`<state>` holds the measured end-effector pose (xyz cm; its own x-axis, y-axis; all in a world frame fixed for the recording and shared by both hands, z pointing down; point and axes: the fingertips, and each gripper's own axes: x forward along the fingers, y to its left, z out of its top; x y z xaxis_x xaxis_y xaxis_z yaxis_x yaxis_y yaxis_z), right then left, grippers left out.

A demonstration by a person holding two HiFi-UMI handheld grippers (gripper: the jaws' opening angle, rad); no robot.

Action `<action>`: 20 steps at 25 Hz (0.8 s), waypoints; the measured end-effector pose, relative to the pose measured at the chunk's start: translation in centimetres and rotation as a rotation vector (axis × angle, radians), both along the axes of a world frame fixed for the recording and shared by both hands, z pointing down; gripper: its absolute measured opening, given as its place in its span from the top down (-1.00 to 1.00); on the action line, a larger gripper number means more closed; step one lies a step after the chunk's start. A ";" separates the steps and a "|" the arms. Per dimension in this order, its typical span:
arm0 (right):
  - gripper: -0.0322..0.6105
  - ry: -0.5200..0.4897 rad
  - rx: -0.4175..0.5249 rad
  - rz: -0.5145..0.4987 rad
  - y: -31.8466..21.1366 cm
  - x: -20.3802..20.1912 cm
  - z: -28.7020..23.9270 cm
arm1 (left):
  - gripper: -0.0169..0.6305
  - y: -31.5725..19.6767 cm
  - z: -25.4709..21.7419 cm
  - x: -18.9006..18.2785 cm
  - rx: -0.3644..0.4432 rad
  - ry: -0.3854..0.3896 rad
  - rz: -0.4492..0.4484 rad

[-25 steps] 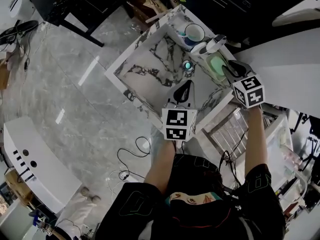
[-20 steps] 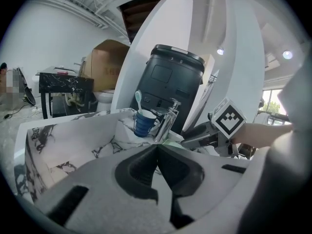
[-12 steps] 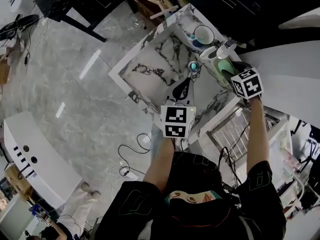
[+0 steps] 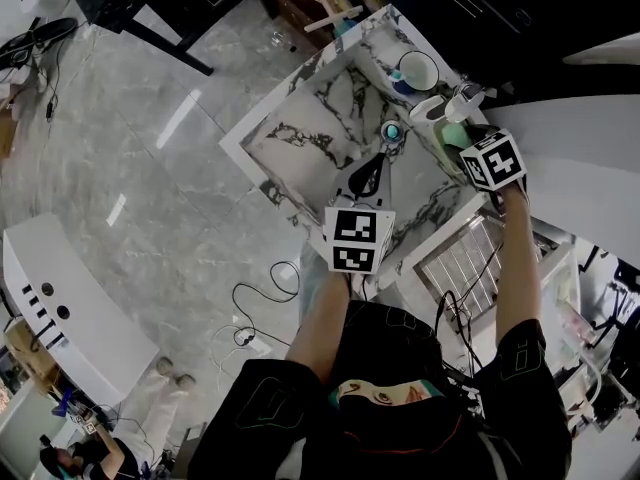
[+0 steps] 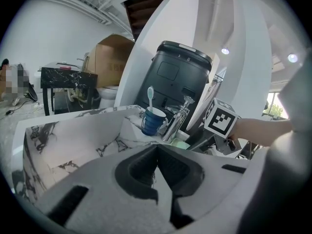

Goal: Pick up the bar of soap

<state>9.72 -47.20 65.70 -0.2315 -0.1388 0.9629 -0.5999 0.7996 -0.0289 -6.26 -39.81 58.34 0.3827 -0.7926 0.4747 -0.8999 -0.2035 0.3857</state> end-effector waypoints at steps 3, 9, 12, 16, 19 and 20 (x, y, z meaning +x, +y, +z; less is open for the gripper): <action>0.04 0.034 -0.033 -0.003 0.2 0.1 0.5 | 0.92 -0.2 0.0 0.0 0.001 0.004 0.001; 0.09 0.039 -0.059 0.028 0.0 0.0 0.7 | 0.92 -0.3 0.0 0.0 0.001 0.008 0.003; 0.09 0.067 -0.086 0.050 0.0 0.3 0.9 | 0.92 -0.4 0.1 0.3 0.002 0.010 0.007; 0.10 0.093 -0.116 0.078 0.0 0.1 1.0 | 0.92 -0.8 -0.2 0.7 0.013 0.015 0.004; 0.10 0.077 -0.084 0.103 0.0 0.1 0.9 | 0.92 -1.1 -0.6 0.9 0.023 0.021 0.000; 0.10 0.069 -0.073 0.110 -0.1 0.2 0.9 | 0.92 -1.1 -0.8 0.9 0.026 0.022 0.000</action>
